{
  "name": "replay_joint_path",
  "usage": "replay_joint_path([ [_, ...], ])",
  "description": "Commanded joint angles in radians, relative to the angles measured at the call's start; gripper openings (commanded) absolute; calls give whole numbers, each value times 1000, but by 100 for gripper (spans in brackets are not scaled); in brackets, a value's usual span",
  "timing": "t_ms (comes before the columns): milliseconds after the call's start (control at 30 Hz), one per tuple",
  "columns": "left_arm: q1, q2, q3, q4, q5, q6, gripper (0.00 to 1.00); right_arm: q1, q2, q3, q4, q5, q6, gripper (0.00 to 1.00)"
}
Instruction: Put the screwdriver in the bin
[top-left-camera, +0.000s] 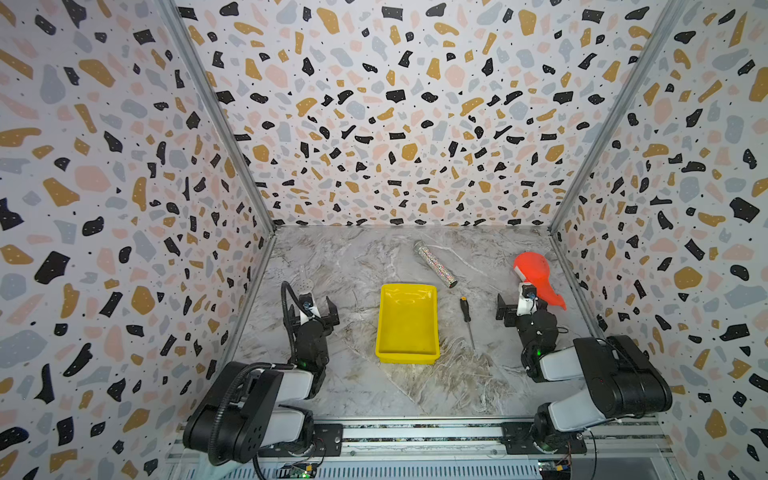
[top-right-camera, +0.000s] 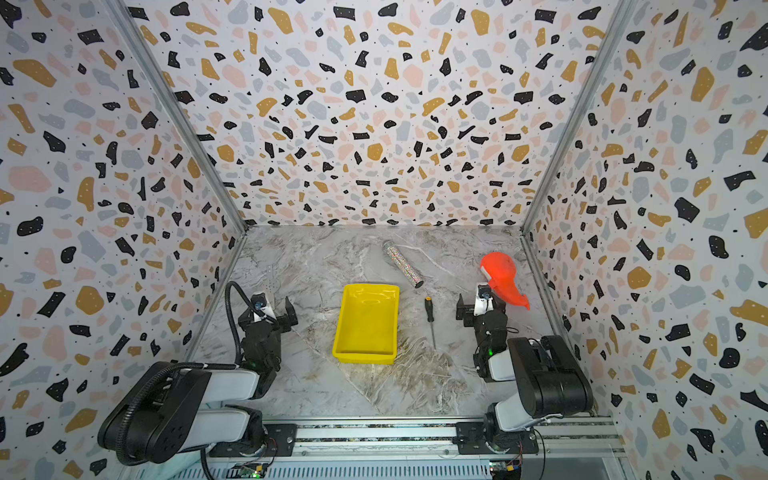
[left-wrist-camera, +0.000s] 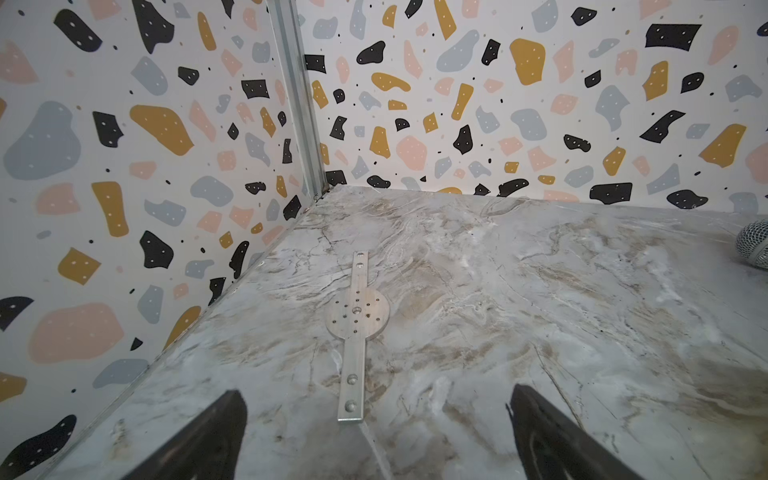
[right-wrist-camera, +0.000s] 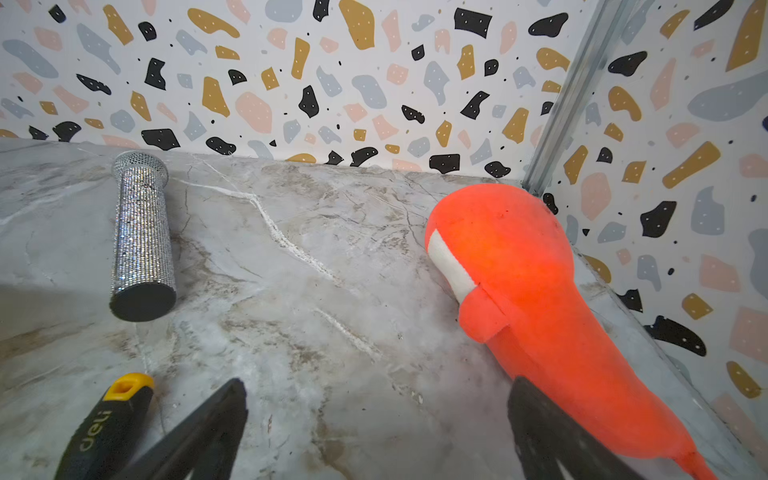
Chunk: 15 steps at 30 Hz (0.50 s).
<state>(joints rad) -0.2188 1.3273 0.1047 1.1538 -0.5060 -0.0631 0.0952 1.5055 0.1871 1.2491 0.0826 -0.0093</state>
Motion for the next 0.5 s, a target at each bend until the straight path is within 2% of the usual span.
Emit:
replay_joint_path([
  [0, 4, 0, -5, 63, -2, 6, 100, -4, -11, 15, 14, -5, -5, 99],
  [467, 4, -1, -7, 64, -2, 6, 100, 19, -15, 0, 41, 22, -23, 99],
])
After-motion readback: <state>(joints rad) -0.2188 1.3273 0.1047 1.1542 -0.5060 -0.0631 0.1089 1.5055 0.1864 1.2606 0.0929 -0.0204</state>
